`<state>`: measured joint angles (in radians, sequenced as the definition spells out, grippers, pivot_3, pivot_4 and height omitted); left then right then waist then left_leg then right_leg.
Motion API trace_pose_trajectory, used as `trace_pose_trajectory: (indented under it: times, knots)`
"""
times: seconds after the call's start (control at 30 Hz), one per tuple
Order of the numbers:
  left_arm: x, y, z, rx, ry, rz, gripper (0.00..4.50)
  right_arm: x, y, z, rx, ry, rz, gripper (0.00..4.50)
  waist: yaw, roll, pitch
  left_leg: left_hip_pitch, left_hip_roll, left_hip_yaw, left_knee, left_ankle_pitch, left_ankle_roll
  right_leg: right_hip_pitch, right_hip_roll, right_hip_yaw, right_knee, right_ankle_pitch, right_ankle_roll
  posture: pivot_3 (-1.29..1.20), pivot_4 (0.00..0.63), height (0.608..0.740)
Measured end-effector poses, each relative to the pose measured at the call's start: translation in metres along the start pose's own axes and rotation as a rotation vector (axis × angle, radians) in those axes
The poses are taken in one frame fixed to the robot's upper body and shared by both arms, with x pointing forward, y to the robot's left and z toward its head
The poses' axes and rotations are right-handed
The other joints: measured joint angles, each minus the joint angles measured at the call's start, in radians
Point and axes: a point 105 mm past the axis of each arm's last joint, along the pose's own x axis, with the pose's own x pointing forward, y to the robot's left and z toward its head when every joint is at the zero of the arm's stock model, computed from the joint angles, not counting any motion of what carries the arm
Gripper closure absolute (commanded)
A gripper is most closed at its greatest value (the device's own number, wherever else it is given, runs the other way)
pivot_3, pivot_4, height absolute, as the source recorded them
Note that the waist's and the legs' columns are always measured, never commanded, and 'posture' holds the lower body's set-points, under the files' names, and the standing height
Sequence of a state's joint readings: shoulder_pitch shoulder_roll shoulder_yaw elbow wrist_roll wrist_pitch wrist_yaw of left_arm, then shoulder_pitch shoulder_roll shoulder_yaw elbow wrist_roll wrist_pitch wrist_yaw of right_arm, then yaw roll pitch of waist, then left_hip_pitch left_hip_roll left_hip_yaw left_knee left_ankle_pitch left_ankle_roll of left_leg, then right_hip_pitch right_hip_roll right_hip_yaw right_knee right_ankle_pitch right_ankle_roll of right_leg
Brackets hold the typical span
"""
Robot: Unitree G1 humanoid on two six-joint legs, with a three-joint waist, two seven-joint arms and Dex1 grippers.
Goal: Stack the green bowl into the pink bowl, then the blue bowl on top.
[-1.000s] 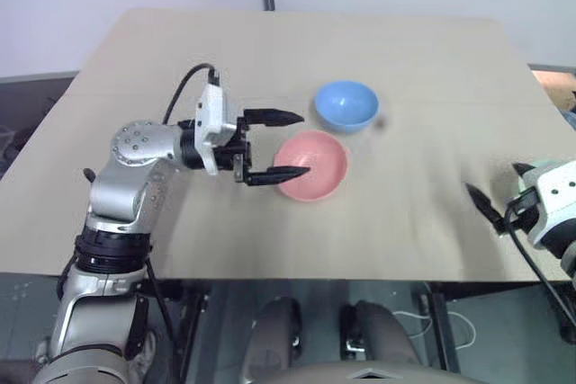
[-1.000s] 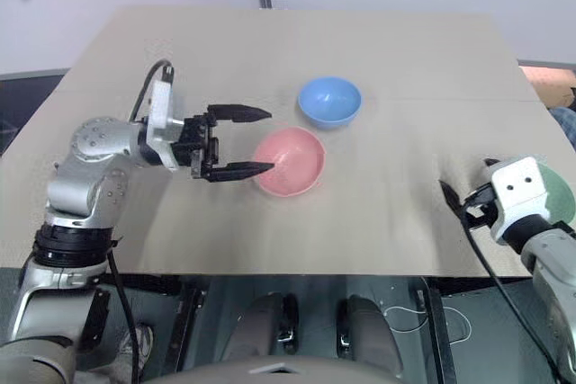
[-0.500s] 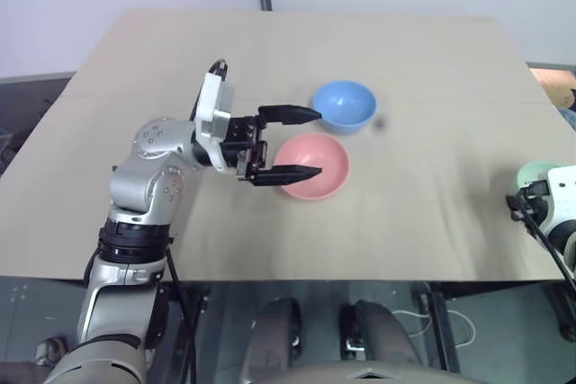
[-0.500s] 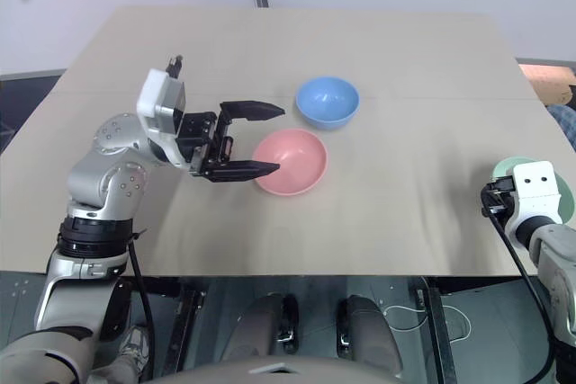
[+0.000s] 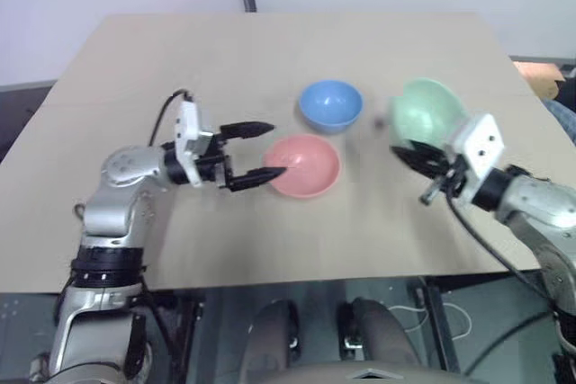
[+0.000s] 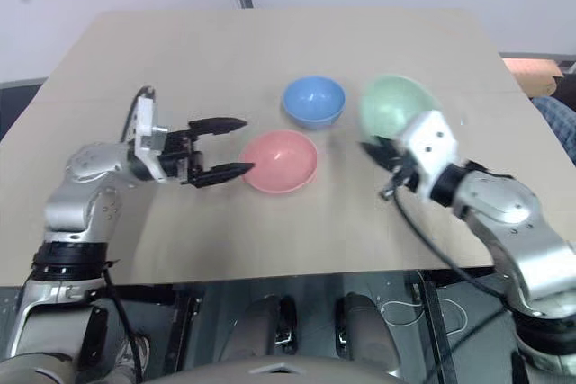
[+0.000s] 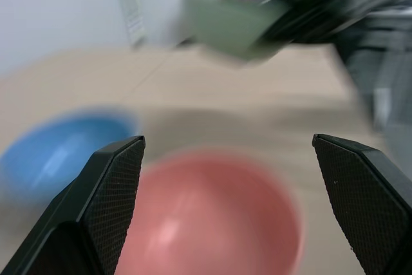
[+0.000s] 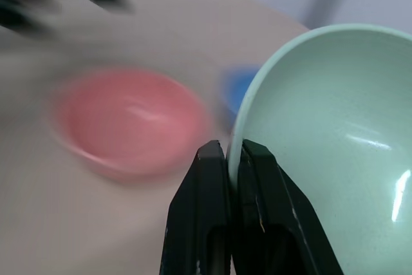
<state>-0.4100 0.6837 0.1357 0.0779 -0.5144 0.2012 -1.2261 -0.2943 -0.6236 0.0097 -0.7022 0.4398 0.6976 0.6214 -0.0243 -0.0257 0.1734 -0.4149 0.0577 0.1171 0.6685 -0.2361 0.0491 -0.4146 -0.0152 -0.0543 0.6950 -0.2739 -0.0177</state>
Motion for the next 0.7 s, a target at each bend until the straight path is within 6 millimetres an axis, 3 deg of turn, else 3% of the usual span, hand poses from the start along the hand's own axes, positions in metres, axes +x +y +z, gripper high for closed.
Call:
trace_pose_trajectory:
  times: [0.1, 0.2, 0.3, 0.33, 0.43, 0.53, 0.7]
  knots:
    - [-0.031, 0.029, -0.019, -0.016, 0.069, 0.209, 0.10, 0.041, 0.024, 0.012, -0.037, -0.068, 0.194, 4.47, 0.011, 0.000, 0.000, -0.001, -0.001, 0.002, 0.001, 0.000, 0.000, 0.000, -0.002, 0.000, 0.000, 0.000, 0.000, 0.00, 0.150, 0.740]
    - [-0.042, 0.038, -0.031, -0.030, 0.112, 0.289, 0.10, 0.063, 0.038, 0.009, -0.063, -0.070, 0.324, 4.47, 0.024, -0.002, 0.000, -0.002, -0.002, 0.001, 0.002, 0.000, 0.000, 0.000, -0.003, -0.001, -0.001, 0.002, -0.004, 0.00, 0.150, 0.740]
    - [-0.041, 0.038, -0.028, -0.020, 0.100, 0.287, 0.10, 0.084, 0.033, -0.007, -0.088, -0.018, 0.362, 3.33, 0.029, -0.003, -0.001, -0.003, -0.003, 0.002, 0.002, -0.001, 0.002, 0.000, -0.005, -0.001, -0.001, 0.003, -0.004, 0.00, 0.150, 0.740]
    - [-0.039, 0.035, -0.026, -0.016, 0.091, 0.277, 0.10, 0.088, 0.030, -0.015, -0.092, 0.000, 0.364, 2.76, 0.029, -0.003, -0.001, -0.003, -0.003, 0.003, 0.003, -0.001, 0.002, 0.000, -0.005, -0.001, -0.001, 0.003, -0.004, 0.00, 0.150, 0.740]
    - [-0.038, 0.028, -0.020, 0.000, 0.071, 0.250, 0.10, 0.091, 0.029, -0.029, -0.107, 0.042, 0.373, 1.32, 0.028, -0.003, -0.001, -0.003, -0.003, 0.003, 0.002, -0.001, 0.002, -0.001, -0.005, -0.001, -0.001, 0.003, -0.004, 0.00, 0.150, 0.740]
    - [-0.039, 0.022, -0.019, -0.017, 0.052, 0.237, 0.10, 0.086, 0.025, -0.018, -0.114, 0.002, 0.353, 1.32, 0.018, -0.002, -0.001, -0.003, -0.002, 0.002, 0.001, -0.001, 0.001, -0.001, -0.005, -0.001, -0.001, 0.003, -0.004, 0.00, 0.150, 0.740]
    - [-0.039, 0.013, -0.010, -0.029, -0.005, 0.218, 0.10, 0.064, -0.003, 0.031, -0.062, -0.167, 0.252, 1.32, 0.012, -0.003, 0.000, -0.001, -0.002, 0.002, 0.001, -0.001, 0.001, 0.000, -0.006, -0.002, 0.000, 0.003, -0.004, 0.00, 0.150, 0.740]
